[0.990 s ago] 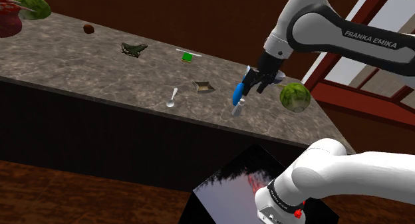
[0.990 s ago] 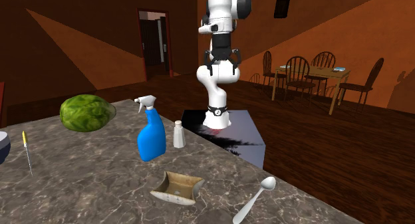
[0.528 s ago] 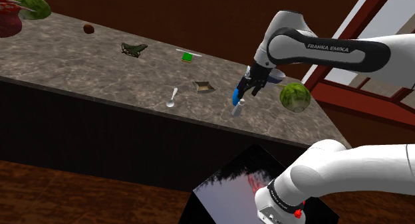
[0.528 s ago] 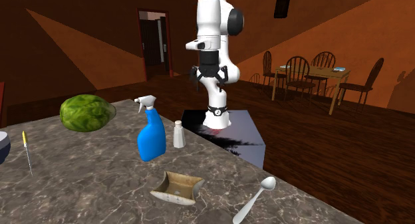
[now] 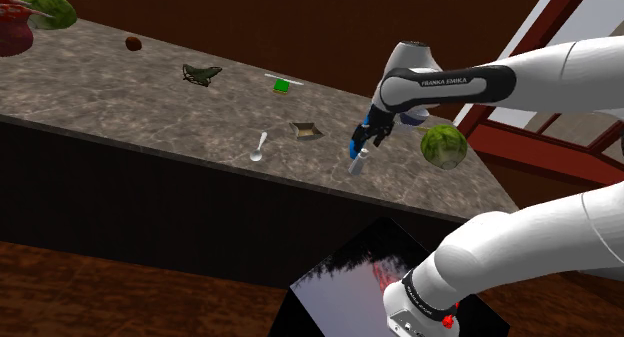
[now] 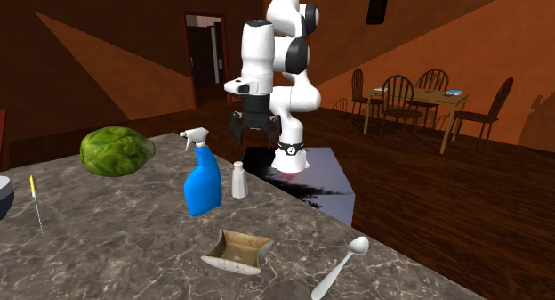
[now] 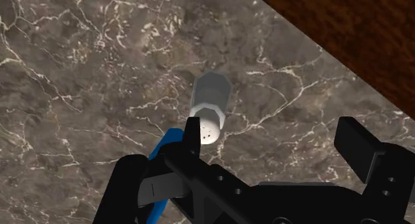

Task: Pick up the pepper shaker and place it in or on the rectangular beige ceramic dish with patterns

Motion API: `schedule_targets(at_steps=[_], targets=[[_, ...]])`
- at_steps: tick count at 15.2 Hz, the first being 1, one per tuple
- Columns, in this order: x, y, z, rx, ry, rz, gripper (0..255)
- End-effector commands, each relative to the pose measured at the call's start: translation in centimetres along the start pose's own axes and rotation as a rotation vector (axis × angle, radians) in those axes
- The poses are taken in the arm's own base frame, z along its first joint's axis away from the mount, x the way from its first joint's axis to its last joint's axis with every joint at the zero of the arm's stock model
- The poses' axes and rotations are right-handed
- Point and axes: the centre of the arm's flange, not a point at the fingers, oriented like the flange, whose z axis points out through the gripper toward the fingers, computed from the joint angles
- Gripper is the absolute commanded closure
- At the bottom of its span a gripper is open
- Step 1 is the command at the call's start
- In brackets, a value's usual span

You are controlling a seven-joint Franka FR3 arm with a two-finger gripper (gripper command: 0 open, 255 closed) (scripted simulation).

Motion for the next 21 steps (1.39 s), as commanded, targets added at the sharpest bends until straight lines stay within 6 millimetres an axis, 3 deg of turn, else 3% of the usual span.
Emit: schedule_targets(at_steps=[1,4,11,19,20,21], targets=[[1.4,1.4,1.7,-0.018,0.001,0.003,0],[3.2,3.3,3.9,-0.041,0.002,0.009,0],[3.2,3.4,7.6,-0.041,0.002,0.009,0],[3.2,3.5,7.9,-0.041,0.002,0.009,0],[3.2,3.5,7.9,-0.041,0.002,0.009,255],[3.2,3.5,7.9,-0.041,0.002,0.009,255]])
